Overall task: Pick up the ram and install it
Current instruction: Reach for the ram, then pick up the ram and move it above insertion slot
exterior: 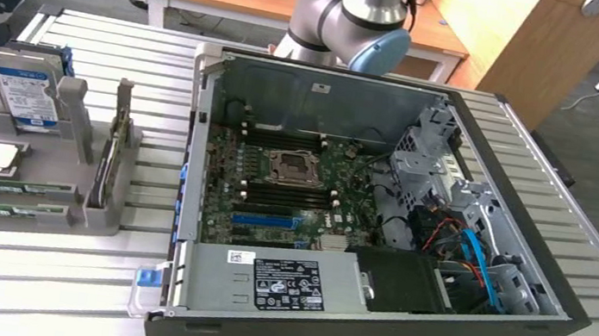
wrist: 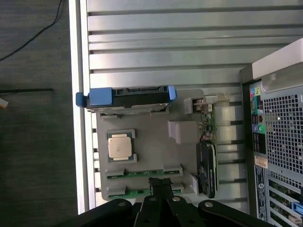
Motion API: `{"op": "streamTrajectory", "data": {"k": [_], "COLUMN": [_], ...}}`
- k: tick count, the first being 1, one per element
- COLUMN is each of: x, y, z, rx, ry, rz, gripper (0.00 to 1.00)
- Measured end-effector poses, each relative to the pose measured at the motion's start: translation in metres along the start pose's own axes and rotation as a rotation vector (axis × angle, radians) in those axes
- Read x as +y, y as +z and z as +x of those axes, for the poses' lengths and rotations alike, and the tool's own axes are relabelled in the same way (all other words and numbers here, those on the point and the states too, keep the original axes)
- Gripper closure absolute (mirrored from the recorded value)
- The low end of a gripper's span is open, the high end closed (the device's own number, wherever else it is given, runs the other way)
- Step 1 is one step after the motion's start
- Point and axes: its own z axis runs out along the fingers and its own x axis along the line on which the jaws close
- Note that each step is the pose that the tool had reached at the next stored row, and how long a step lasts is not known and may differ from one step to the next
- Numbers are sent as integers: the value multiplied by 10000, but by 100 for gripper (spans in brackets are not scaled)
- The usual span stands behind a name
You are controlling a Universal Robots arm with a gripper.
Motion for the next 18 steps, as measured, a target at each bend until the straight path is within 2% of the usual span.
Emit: {"op": "streamTrajectory", "data": {"k": [4, 18], "x": [-45, -46], "y": [-2, -2], "z": [-2, -2], "rx": [1, 0], "ry": [1, 1], "rz": [1, 0], "gripper": [89, 89]}}
